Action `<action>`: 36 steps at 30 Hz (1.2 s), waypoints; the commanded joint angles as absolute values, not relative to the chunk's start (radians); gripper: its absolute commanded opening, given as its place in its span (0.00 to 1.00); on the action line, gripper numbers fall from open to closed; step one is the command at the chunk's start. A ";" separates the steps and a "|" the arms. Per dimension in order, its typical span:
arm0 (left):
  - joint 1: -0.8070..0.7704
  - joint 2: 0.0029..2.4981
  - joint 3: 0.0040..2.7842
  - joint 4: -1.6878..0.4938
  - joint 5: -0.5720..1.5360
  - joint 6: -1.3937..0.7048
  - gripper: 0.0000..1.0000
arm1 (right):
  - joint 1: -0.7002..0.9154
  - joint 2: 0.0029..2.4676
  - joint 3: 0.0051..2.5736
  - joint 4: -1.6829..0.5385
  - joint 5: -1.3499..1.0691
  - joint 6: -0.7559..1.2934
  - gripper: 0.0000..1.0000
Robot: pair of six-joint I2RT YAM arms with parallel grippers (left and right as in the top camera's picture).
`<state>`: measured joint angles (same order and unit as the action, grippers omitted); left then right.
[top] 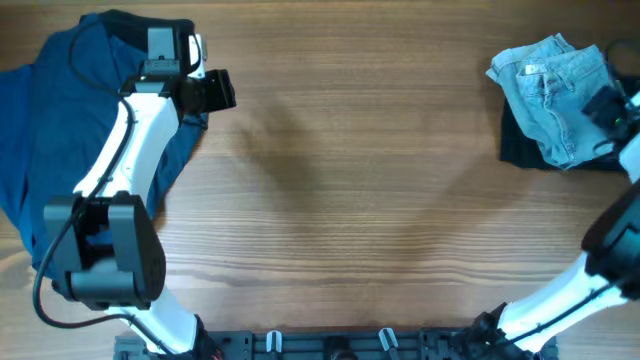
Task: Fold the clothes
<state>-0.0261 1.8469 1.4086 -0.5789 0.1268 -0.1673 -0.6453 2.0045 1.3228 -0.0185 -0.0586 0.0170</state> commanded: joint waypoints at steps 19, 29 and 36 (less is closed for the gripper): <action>-0.023 1.762 1.416 -0.542 0.110 -0.165 1.00 | -0.222 1.102 1.325 -0.861 -0.475 0.219 1.00; -0.023 1.762 1.416 -0.542 0.110 -0.165 1.00 | -0.223 1.167 1.324 -0.991 -0.339 0.361 1.00; -0.023 1.762 1.416 -0.542 0.110 -0.165 1.00 | -0.221 1.160 1.311 -0.783 -0.582 -0.092 1.00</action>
